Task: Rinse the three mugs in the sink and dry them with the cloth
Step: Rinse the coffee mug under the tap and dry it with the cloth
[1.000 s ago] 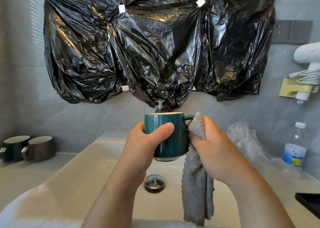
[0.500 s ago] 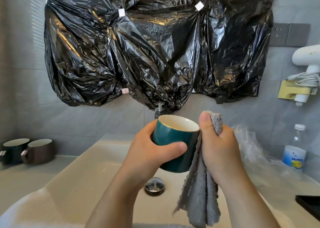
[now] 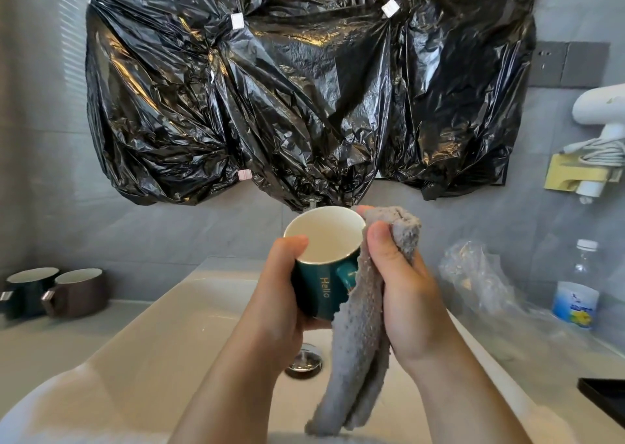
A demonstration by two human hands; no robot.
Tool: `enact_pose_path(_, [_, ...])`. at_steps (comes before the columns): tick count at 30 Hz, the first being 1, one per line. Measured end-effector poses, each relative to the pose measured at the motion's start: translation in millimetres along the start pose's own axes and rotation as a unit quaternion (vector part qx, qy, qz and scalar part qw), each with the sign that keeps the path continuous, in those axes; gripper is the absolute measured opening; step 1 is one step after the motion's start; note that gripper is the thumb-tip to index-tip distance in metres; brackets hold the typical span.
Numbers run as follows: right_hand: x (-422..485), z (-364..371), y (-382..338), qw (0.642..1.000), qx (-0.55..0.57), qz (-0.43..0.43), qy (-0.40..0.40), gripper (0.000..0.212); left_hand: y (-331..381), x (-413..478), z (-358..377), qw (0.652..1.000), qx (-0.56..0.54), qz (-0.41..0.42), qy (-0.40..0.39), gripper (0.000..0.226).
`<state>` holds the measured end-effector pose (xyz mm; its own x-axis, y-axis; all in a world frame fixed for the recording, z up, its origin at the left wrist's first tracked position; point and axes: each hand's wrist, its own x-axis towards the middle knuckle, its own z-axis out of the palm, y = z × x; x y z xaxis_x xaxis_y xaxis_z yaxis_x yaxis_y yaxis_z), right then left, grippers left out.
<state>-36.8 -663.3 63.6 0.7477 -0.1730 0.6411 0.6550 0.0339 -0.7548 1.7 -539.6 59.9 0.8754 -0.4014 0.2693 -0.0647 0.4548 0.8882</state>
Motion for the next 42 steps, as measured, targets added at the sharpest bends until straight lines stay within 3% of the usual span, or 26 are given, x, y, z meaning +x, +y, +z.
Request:
enact_pose_path(3, [2,-13,1,0.998,0.032,0.06,-0.018,0.059,-3,0,-3,0.997,0.068,-0.022,-0.018,0.078])
enact_pose_path(6, [5,-23,6,0.99,0.038,0.134,-0.026,0.082,-8,0,0,0.992,0.117,-0.047,-0.018,0.085])
enact_pose_path(8, [6,-22,9,0.993,-0.01,0.12,-0.001,0.082,-10,1,6,0.993,0.107,-0.05,0.005,0.081])
enact_pose_path(11, [2,-10,15,0.991,-0.131,0.003,0.022,0.061,-9,3,9,0.997,0.042,-0.039,0.045,0.057])
enact_pose_path(13, [-1,3,17,0.979,-0.19,-0.07,0.021,0.042,-7,5,4,0.998,-0.001,-0.035,0.057,0.059])
enact_pose_path(15, [-2,7,17,0.976,-0.195,-0.095,0.018,0.041,-6,7,-1,0.998,-0.003,-0.017,0.059,0.059])
enact_pose_path(17, [-1,2,14,0.982,-0.174,-0.071,0.02,0.046,-6,8,-7,0.999,0.035,-0.003,0.031,0.057])
enact_pose_path(20, [-2,-12,6,0.992,-0.119,0.027,-0.016,0.079,-6,8,-11,0.997,0.07,-0.005,-0.035,0.063])
enact_pose_path(22, [-1,-15,6,0.99,-0.131,0.049,-0.012,0.083,-8,8,-10,0.996,0.079,-0.014,-0.032,0.06])
enact_pose_path(25, [0,-7,9,0.964,-0.253,0.006,0.088,0.074,-10,7,-5,0.996,0.083,-0.035,0.008,0.058])
enact_pose_path(27, [0,-5,8,0.914,-0.357,-0.051,0.187,0.07,-10,8,-3,0.996,0.074,-0.043,0.037,0.058])
enact_pose_path(30, [0,-6,8,0.868,-0.44,-0.05,0.226,0.057,-13,12,-4,0.993,0.084,-0.021,0.085,0.052])
enact_pose_path(34, [5,-19,19,0.911,-0.34,0.08,0.219,0.059,-15,14,-12,0.988,0.097,0.002,0.116,0.042])
enact_pose_path(37, [3,-24,28,0.946,-0.225,0.168,0.159,0.029,-21,10,-18,0.987,0.092,0.013,0.129,0.039])
enact_pose_path(38, [1,-25,31,0.955,-0.17,0.203,0.137,0.029,-23,8,-20,0.988,0.085,0.014,0.128,0.044])
enact_pose_path(40, [2,-29,36,0.954,-0.073,0.26,0.133,0.035,-26,7,-24,0.989,0.067,0.001,0.134,0.049])
enact_pose_path(42, [5,-30,37,0.938,-0.056,0.309,0.147,0.027,-26,10,-27,0.985,0.053,-0.022,0.16,0.049])
